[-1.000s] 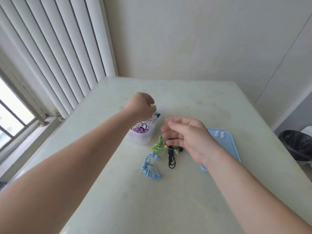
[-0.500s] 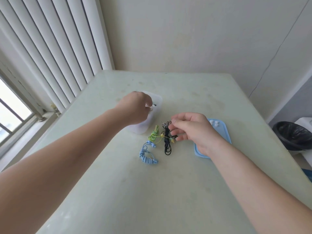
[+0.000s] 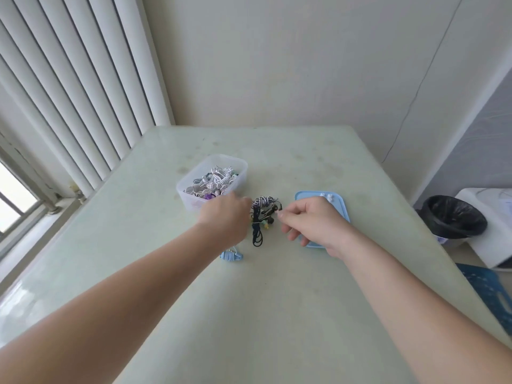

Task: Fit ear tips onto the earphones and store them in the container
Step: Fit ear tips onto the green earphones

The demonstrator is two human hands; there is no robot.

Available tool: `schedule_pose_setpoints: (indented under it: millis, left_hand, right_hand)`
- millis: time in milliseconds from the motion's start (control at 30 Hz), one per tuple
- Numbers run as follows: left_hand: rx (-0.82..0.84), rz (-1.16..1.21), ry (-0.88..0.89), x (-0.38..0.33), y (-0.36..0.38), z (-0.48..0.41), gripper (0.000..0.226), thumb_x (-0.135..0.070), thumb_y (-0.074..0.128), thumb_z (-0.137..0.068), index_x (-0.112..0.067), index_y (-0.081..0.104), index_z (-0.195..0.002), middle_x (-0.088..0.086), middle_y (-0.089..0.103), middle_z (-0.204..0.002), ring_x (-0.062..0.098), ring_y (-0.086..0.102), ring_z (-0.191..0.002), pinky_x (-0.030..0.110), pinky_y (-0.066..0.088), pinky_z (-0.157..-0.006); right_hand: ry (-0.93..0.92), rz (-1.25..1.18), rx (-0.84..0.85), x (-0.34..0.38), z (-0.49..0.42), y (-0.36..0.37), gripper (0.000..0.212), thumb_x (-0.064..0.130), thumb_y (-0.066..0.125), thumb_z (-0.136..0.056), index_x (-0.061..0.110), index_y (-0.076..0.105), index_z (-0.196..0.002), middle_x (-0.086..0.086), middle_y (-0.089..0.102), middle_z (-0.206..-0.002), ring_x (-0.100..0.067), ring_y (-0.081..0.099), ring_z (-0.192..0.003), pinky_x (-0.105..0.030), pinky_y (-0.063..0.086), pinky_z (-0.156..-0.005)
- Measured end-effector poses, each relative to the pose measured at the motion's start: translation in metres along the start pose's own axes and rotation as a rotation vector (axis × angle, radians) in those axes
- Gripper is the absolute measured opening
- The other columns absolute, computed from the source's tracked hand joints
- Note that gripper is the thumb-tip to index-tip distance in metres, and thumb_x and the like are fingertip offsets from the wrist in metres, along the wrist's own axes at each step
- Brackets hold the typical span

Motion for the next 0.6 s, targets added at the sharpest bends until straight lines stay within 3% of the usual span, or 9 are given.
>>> schedule_pose_setpoints:
  millis: [167, 300, 367, 467, 533, 600]
  left_hand:
    - [0.004, 0.15, -0.043, 0.002, 0.006, 0.001, 0.02, -0.018, 0.061, -0.095, -0.018, 0.053, -0.113, 0.006, 0.065, -0.103, 0.034, 0.066, -0.094, 0.034, 0.042, -0.062]
    - [0.004, 0.466, -0.107, 0.01, -0.018, 0.002, 0.021, -0.026, 0.063, -0.091, -0.008, 0.062, -0.102, 0.006, 0.061, -0.092, 0.029, 0.062, -0.086, 0.031, 0.042, -0.064]
    - [0.025, 0.686, -0.138, 0.012, -0.042, 0.007, 0.031, -0.034, 0.069, -0.088, -0.004, 0.062, -0.091, 0.008, 0.067, -0.08, 0.027, 0.065, -0.072, 0.029, 0.044, -0.059]
    - [0.106, 0.966, -0.136, 0.002, -0.075, 0.019, 0.038, -0.041, 0.076, -0.088, -0.007, 0.06, -0.092, 0.009, 0.077, -0.074, 0.021, 0.072, -0.059, 0.026, 0.054, -0.059]
    - [0.17, 1.127, -0.108, -0.008, -0.088, 0.026, 0.042, -0.042, 0.076, -0.09, -0.004, 0.06, -0.1, 0.012, 0.079, -0.076, 0.029, 0.077, -0.067, 0.036, 0.062, -0.071]
    - [0.225, 1.304, -0.071, -0.016, -0.094, 0.03, 0.042, -0.034, 0.075, -0.093, 0.003, 0.061, -0.108, 0.018, 0.079, -0.085, 0.036, 0.078, -0.078, 0.041, 0.063, -0.074]
  right_hand:
    - [0.006, -0.075, -0.004, -0.012, 0.017, -0.017, 0.016, 0.023, 0.066, -0.097, 0.01, 0.074, -0.093, -0.007, 0.076, -0.085, -0.013, 0.066, -0.066, -0.03, 0.05, -0.058]
    - [-0.01, -0.157, -0.012, -0.012, 0.024, -0.02, 0.004, 0.015, 0.072, -0.093, 0.017, 0.074, -0.097, -0.001, 0.072, -0.085, -0.01, 0.065, -0.068, -0.03, 0.053, -0.063]
    - [-0.047, -0.22, 0.01, -0.007, 0.024, -0.018, 0.024, 0.012, 0.079, -0.087, 0.026, 0.071, -0.105, 0.003, 0.072, -0.1, -0.008, 0.067, -0.078, -0.032, 0.057, -0.076]
    - [-0.12, -0.248, 0.05, 0.005, 0.024, -0.014, 0.05, 0.017, 0.087, -0.08, 0.033, 0.065, -0.122, 0.012, 0.067, -0.124, -0.003, 0.065, -0.112, -0.03, 0.053, -0.099]
    - [-0.167, -0.272, 0.095, 0.011, 0.026, -0.009, 0.06, 0.022, 0.087, -0.081, 0.031, 0.06, -0.134, 0.017, 0.063, -0.133, 0.001, 0.058, -0.125, -0.028, 0.047, -0.105]
    - [-0.205, -0.328, 0.15, 0.015, 0.029, -0.003, 0.053, 0.022, 0.08, -0.089, 0.028, 0.059, -0.137, 0.017, 0.064, -0.135, -0.001, 0.058, -0.127, -0.031, 0.047, -0.107]
Point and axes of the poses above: each hand's wrist, its own z-axis away from the middle knuckle, its own y-axis out of the palm, x = y × z, the point moved 6 cm from there along -z, towards the middle knuckle
